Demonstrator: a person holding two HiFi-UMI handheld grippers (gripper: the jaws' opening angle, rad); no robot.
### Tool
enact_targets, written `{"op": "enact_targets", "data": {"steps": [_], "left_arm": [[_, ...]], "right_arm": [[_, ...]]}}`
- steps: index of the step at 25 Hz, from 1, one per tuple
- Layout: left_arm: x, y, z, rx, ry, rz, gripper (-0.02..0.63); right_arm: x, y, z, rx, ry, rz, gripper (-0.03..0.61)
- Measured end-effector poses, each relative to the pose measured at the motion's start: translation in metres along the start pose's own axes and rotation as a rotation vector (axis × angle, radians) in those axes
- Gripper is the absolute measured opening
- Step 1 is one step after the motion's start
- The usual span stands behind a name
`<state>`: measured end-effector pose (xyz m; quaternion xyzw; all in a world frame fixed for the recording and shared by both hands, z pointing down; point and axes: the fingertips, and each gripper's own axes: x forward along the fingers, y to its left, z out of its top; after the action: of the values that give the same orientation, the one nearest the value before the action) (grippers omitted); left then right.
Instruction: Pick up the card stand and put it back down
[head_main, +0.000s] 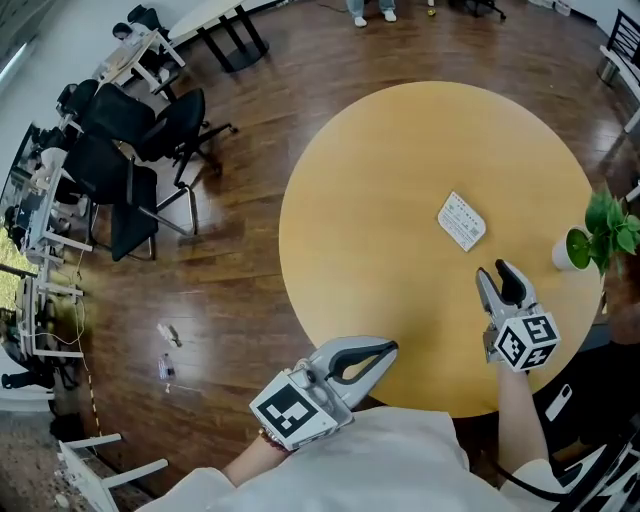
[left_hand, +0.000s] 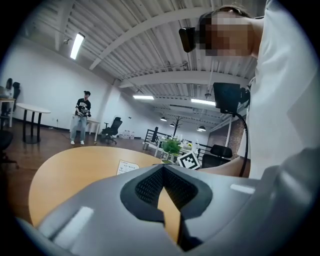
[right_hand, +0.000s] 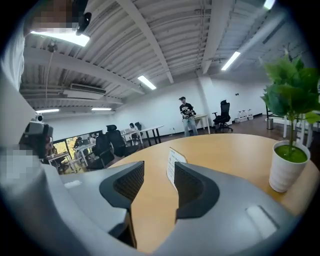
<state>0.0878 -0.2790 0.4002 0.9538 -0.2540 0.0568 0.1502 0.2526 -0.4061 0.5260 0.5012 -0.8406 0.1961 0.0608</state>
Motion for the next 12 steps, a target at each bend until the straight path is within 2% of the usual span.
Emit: {"op": "enact_targets", "data": {"steps": [4, 9, 12], "left_arm": [[0.009, 0.009, 0.001, -0.009, -0.006, 0.041, 0.000], [0.000, 0.018, 0.007, -0.051, 0.014, 0.142, 0.000], [-0.012, 0.026, 0.002, -0.072, 0.017, 0.195, 0.000]], "right_arm": [[0.036, -0.039, -0.019, -0.040, 0.074, -0.014, 0.181], [0.062, -0.066, -0.019, -0.039, 0.122, -0.004, 0.181], [0.081, -0.073, -0.038, -0.008, 0.158, 0.012, 0.184]]}}
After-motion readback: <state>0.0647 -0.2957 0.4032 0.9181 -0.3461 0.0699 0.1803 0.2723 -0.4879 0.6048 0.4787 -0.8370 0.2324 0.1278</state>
